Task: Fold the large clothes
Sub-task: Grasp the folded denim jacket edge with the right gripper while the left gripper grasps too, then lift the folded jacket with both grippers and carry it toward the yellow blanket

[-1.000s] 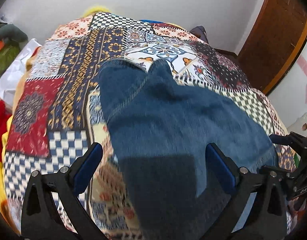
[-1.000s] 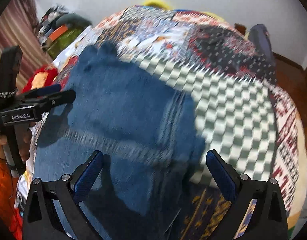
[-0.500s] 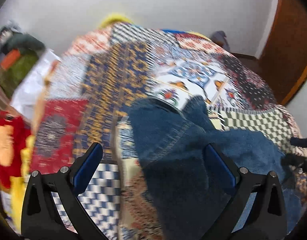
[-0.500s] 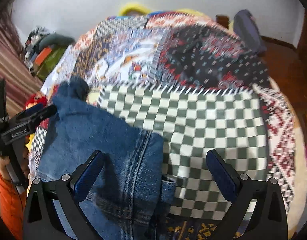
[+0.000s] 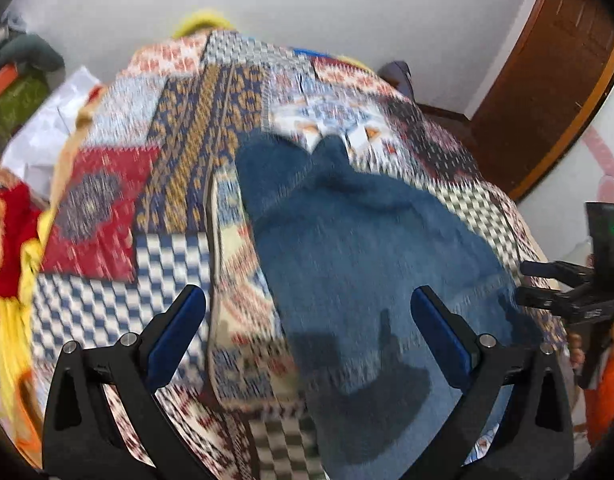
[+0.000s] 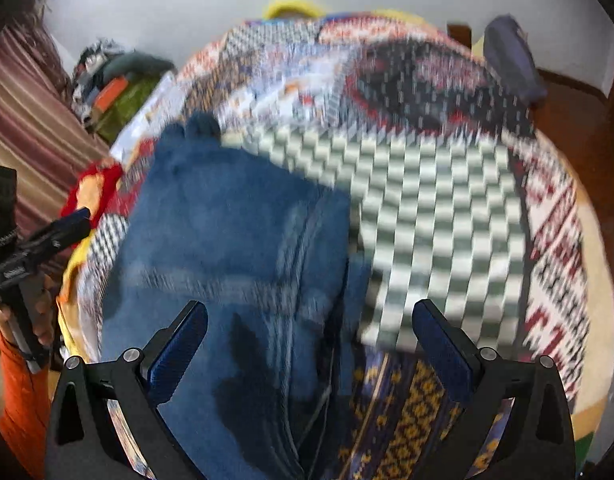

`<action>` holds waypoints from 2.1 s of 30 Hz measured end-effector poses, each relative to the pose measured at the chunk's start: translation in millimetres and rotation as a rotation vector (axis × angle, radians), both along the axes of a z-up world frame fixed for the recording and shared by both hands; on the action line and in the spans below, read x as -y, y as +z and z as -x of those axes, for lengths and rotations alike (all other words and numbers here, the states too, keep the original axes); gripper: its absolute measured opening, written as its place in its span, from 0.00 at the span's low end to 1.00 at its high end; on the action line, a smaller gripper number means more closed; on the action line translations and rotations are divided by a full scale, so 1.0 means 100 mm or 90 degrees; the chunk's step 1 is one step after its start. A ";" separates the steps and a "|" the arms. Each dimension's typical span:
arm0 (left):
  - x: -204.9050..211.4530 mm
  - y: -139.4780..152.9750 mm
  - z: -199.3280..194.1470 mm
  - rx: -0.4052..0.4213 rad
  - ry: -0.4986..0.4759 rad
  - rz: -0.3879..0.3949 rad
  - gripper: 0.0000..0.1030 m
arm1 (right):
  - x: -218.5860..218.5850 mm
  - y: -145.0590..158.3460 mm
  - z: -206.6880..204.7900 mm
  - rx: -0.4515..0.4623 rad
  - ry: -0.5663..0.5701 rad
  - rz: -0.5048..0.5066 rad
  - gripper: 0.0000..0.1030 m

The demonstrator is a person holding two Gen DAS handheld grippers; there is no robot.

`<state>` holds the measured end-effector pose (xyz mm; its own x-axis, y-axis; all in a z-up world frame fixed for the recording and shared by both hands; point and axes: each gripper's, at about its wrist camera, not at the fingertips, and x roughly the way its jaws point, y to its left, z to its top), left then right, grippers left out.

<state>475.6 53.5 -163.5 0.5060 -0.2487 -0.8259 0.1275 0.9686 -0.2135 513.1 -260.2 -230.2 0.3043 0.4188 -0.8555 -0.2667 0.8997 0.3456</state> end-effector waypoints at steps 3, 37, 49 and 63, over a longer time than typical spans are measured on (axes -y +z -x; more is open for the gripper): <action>-0.02 -0.19 0.14 -0.037 -0.005 0.062 1.00 | 0.00 -0.24 0.07 -0.053 -0.002 -0.017 0.99; 0.22 -0.54 0.14 -0.105 0.024 0.235 0.62 | -0.46 -0.02 0.02 -0.057 0.030 -0.157 0.30; -0.31 0.27 0.73 0.010 0.027 0.186 0.60 | -1.06 0.69 0.38 0.015 0.085 -0.143 0.26; -1.39 0.25 1.31 0.037 0.100 0.183 0.60 | -2.24 0.75 0.69 0.004 0.152 -0.131 0.26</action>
<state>345.0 192.3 -138.1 0.6008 -0.3830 -0.7017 0.0014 0.8783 -0.4782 443.6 -36.0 -155.3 0.1813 0.6435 -0.7436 -0.4646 0.7225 0.5120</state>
